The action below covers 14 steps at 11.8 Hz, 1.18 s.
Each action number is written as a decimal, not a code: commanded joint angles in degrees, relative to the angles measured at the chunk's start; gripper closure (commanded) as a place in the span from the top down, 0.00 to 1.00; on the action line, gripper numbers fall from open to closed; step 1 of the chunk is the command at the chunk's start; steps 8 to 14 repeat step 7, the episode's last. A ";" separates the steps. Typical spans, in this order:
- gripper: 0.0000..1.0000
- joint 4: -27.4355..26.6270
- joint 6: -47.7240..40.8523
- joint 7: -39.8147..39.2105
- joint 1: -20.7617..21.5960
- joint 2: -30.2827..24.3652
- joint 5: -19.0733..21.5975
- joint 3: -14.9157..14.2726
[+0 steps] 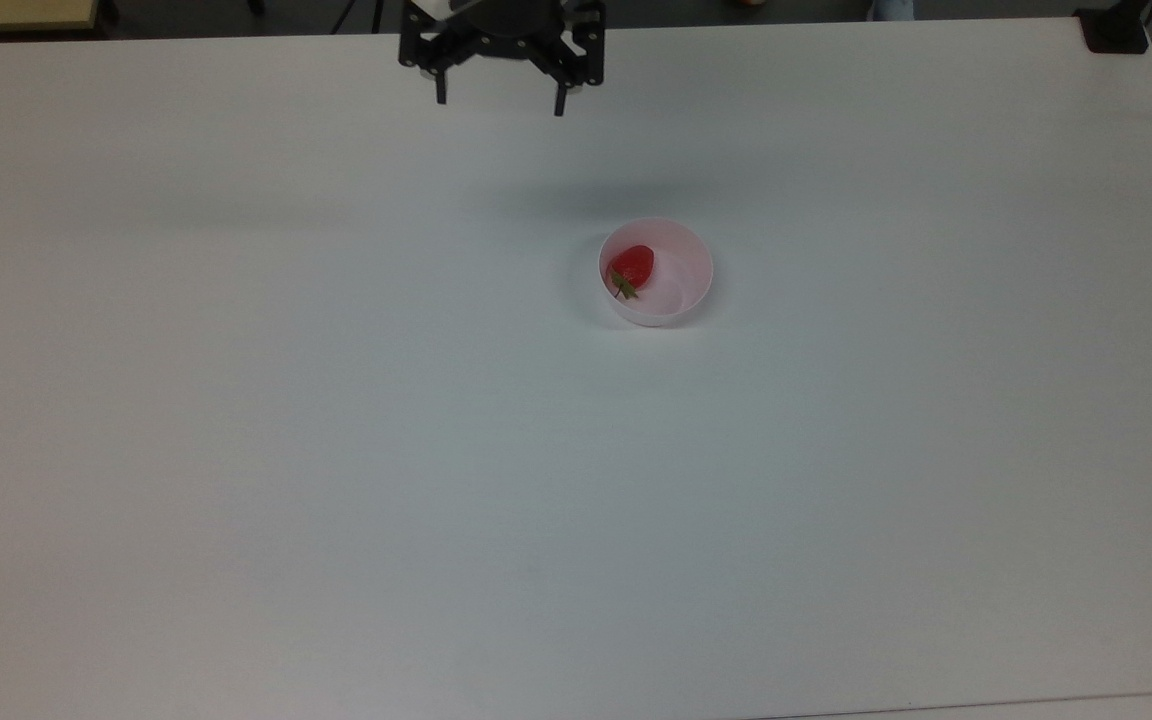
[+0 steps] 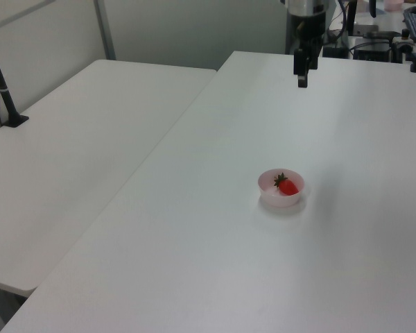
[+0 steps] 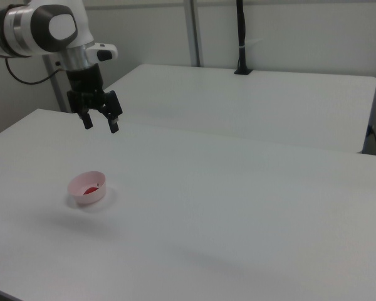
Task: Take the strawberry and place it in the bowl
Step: 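Open the gripper to release the strawberry and raise the arm away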
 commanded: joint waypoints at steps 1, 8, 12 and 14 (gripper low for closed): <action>1.00 -0.14 -1.37 -1.24 1.93 -2.03 1.03 -4.98; 1.00 -0.14 -2.60 -1.24 1.67 -3.53 1.12 -5.52; 1.00 -0.14 -2.60 -1.24 1.67 -3.53 1.12 -5.52; 1.00 -0.14 -2.60 -1.24 1.67 -3.53 1.12 -5.52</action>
